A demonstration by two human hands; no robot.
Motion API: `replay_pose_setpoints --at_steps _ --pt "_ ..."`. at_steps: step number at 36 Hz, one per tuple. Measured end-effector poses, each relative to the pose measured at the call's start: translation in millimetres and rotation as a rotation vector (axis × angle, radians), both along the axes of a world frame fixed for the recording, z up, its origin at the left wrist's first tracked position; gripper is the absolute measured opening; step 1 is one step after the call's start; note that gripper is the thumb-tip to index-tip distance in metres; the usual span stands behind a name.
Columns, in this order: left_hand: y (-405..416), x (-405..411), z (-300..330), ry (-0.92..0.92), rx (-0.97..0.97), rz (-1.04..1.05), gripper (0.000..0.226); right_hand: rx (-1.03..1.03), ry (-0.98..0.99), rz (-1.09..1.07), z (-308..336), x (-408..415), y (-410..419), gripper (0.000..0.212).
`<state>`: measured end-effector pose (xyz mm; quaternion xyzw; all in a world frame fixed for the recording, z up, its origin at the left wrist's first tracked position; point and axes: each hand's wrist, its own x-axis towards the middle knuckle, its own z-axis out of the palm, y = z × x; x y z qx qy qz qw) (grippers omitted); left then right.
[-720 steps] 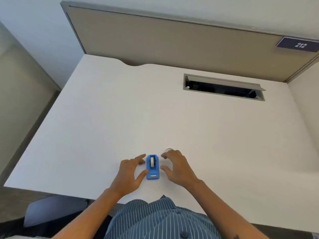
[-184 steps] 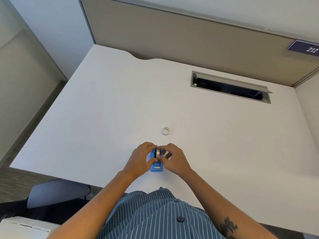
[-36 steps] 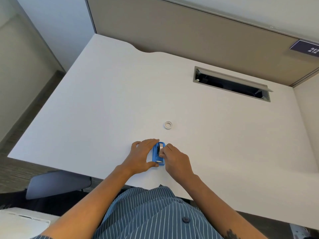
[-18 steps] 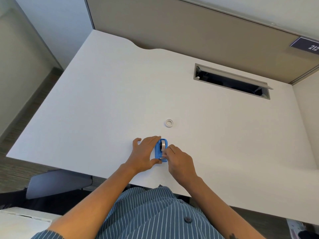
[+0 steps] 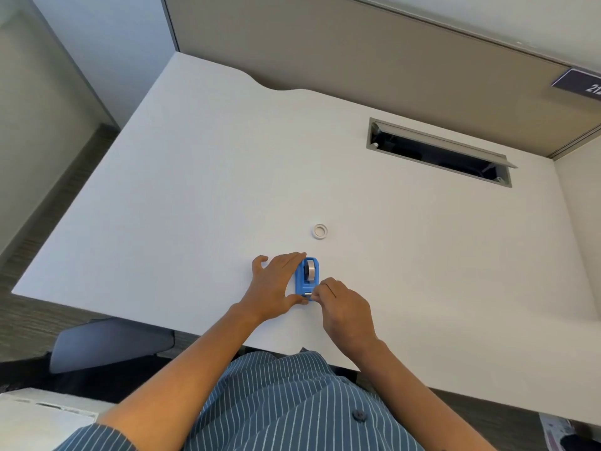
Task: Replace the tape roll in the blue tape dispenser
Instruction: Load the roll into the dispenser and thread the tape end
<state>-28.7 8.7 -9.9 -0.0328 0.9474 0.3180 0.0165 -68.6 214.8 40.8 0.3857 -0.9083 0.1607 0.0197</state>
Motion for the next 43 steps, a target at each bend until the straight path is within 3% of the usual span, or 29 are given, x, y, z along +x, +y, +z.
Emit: replay_pose_setpoints --at_steps 43 --pt "-6 -6 4 -0.023 -0.048 -0.026 0.094 0.133 0.035 -0.017 -17 17 -7 0.038"
